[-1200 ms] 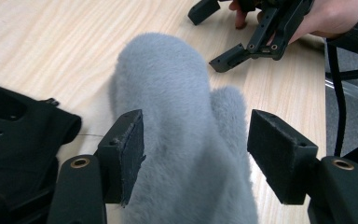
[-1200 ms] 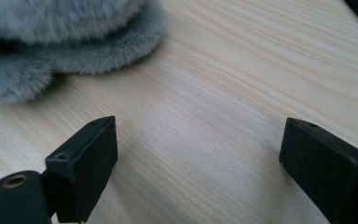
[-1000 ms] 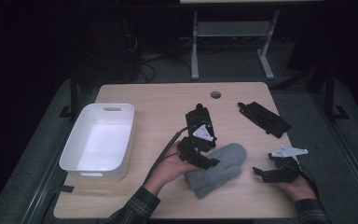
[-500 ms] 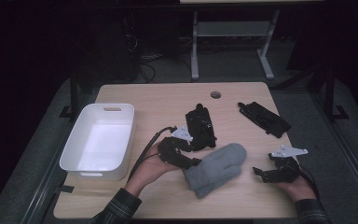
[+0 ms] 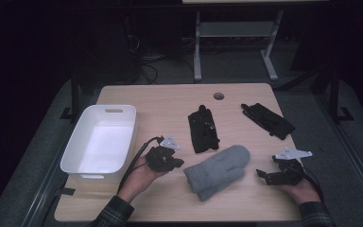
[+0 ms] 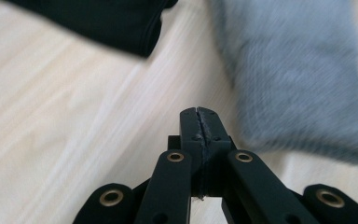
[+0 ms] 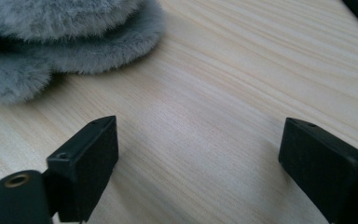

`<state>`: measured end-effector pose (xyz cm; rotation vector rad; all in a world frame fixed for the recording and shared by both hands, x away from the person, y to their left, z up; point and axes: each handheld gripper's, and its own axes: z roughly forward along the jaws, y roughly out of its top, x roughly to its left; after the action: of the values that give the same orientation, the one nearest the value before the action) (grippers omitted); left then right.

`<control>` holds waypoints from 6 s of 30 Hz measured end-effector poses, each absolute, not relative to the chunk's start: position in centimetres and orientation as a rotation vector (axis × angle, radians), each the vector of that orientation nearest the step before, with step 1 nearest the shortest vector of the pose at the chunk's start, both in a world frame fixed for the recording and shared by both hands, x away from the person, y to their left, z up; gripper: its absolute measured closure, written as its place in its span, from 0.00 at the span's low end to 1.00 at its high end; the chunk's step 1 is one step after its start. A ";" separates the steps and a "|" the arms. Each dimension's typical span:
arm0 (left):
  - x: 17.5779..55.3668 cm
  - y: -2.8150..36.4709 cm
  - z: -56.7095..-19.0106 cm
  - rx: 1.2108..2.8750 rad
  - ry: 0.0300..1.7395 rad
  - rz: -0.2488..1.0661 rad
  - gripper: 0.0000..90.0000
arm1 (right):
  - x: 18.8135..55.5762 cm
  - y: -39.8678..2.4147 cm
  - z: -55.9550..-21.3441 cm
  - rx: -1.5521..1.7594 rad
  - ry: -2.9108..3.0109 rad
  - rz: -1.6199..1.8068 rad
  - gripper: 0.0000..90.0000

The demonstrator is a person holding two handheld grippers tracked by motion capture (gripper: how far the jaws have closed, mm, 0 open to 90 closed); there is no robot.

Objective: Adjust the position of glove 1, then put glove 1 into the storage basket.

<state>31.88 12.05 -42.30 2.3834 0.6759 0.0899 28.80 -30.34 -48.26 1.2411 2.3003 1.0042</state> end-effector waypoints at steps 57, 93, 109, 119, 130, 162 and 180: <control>31.1 9.3 -42.7 2.321 0.611 -0.037 0.99 | 23.6 -16.3 -43.6 0.713 2.733 1.355 1.00; 31.2 9.0 -42.7 2.348 0.598 -0.002 0.99 | 23.9 -15.2 -45.2 0.740 2.768 1.317 1.00; 30.7 8.0 -43.0 2.370 0.572 -0.015 0.95 | 23.3 -16.6 -45.1 0.769 2.781 1.235 0.95; 31.6 9.2 -40.9 2.272 0.576 -0.018 0.57 | 23.1 -20.5 -44.9 0.856 2.690 1.165 0.77; 32.8 7.1 -40.5 2.195 0.549 -0.021 0.29 | 24.4 -26.4 -45.2 1.062 2.447 1.083 0.42; 34.9 -0.6 -42.7 2.279 0.459 -0.024 0.16 | 27.7 -29.5 -47.8 1.261 2.325 0.975 0.20; 36.1 -0.7 -46.2 2.301 0.530 -0.205 0.23 | 27.6 -29.5 -48.1 1.235 2.312 0.999 0.17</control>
<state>36.12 -0.69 -46.17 2.3011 0.5299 -0.2045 27.60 -29.46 -48.10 1.2352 2.3125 0.9987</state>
